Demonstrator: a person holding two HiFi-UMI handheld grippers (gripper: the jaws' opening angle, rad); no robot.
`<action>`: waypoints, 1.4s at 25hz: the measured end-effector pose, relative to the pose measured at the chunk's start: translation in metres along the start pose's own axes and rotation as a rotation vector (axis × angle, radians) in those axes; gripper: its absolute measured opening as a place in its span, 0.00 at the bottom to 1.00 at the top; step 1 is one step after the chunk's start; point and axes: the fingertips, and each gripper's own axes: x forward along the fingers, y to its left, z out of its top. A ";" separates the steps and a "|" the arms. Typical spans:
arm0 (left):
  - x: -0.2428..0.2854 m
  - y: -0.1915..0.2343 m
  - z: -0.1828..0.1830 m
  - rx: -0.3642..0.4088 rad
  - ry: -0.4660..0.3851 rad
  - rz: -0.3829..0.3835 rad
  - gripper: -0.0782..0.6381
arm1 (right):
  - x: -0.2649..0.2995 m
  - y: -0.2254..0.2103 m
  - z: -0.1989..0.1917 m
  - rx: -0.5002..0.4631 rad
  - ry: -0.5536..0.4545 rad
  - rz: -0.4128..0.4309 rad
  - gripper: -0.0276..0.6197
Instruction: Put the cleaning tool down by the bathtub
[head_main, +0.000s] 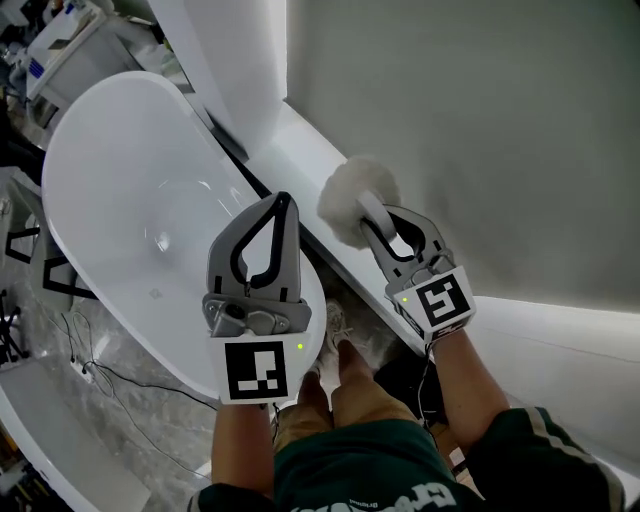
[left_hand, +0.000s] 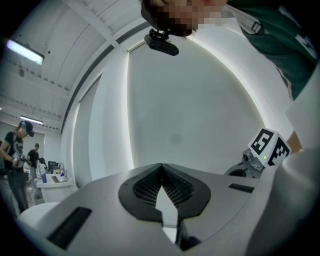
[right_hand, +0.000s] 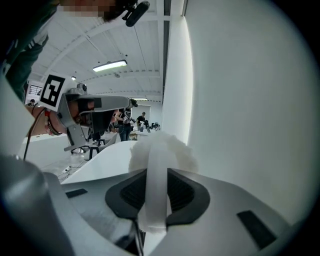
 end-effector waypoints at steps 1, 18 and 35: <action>0.003 0.002 -0.008 -0.009 0.018 0.009 0.12 | 0.008 -0.002 -0.007 -0.002 0.011 0.003 0.19; 0.020 0.019 -0.066 -0.026 0.111 0.054 0.12 | 0.110 -0.022 -0.101 0.061 0.196 0.082 0.19; 0.032 0.042 -0.094 -0.070 0.139 0.085 0.12 | 0.187 -0.026 -0.178 0.077 0.365 0.122 0.19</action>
